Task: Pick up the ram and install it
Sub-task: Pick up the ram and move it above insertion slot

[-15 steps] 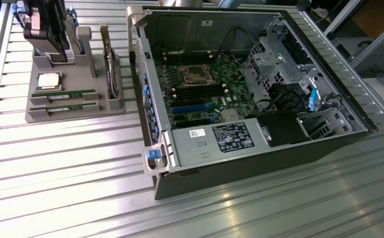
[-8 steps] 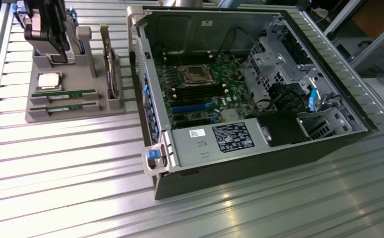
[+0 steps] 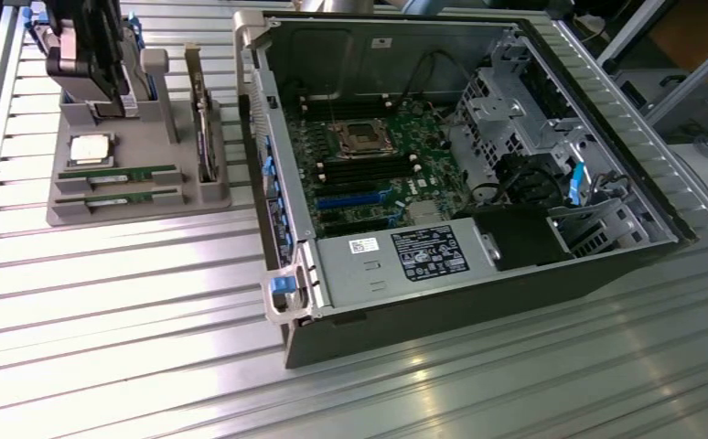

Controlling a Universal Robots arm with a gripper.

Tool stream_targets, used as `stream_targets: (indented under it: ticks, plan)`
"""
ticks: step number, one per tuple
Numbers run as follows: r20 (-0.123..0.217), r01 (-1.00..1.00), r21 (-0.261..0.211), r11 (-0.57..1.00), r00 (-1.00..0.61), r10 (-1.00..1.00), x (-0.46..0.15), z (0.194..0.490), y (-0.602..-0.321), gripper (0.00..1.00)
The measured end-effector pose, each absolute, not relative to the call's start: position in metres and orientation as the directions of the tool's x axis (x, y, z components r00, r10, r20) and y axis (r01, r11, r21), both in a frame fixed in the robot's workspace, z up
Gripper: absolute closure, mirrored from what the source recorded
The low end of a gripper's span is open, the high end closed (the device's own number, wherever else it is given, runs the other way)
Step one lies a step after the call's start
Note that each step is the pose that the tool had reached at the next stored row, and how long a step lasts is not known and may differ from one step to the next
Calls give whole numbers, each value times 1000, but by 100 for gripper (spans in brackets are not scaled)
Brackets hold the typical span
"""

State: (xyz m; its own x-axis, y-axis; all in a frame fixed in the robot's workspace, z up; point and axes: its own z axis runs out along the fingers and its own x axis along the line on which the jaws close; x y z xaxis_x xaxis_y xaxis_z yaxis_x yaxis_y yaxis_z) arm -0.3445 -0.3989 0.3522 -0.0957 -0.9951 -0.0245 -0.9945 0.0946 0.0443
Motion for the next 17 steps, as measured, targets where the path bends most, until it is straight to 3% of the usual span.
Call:
stream_targets:
  ticks: [17]
  plan:
    - [-24,-995,44,95,-96,-995,-344,347,-399,64]
